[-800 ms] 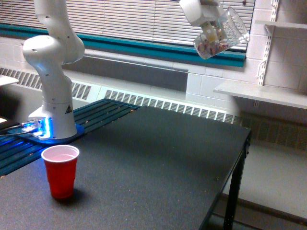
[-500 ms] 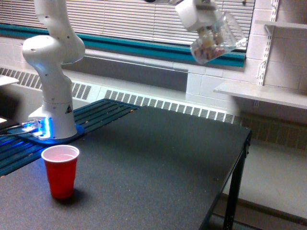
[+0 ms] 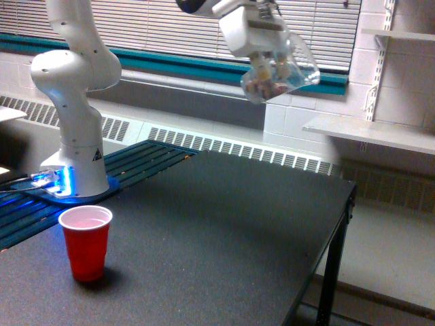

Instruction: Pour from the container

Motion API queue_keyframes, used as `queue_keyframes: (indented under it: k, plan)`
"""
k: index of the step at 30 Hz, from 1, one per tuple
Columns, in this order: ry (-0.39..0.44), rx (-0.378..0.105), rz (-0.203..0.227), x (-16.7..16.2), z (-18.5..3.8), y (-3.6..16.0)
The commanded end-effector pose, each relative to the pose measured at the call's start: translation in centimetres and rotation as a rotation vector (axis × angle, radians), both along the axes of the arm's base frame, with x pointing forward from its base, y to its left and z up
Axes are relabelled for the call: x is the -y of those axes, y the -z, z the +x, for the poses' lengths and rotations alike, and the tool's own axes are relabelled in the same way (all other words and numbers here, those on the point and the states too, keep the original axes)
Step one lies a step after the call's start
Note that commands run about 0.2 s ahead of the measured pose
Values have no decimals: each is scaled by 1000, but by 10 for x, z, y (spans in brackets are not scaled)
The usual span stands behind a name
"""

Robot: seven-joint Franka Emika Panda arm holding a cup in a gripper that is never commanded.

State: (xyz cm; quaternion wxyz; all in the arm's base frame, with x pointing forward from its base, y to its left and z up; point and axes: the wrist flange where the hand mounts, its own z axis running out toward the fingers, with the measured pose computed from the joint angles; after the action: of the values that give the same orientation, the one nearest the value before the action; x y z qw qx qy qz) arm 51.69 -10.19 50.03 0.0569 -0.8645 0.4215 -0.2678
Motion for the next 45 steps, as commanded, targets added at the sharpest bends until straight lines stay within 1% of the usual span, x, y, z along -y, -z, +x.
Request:
queue_keyframes:
  k: [1, 7, 9, 13, 19, 21, 23, 30, 34, 36, 39, 45]
  plan:
    - [83, 14, -15, 21, -25, -2]
    - [137, -14, -22, 41, -54, 13]
    - [159, -22, -41, 43, -64, 17]
    - [199, -52, -35, 53, -84, 31]
    - [253, -79, -49, 63, -110, 49]
    - [272, -85, -49, 67, -120, 58]
    - [286, -96, -57, 68, -129, 64]
    - [357, -143, -44, 80, -167, 97]
    - [403, -169, -49, 84, -186, 111]
    - [418, -184, -57, 85, -193, 115]
    - [455, -206, -50, 89, -206, 122]
    - [501, -247, -56, 94, -226, 132]
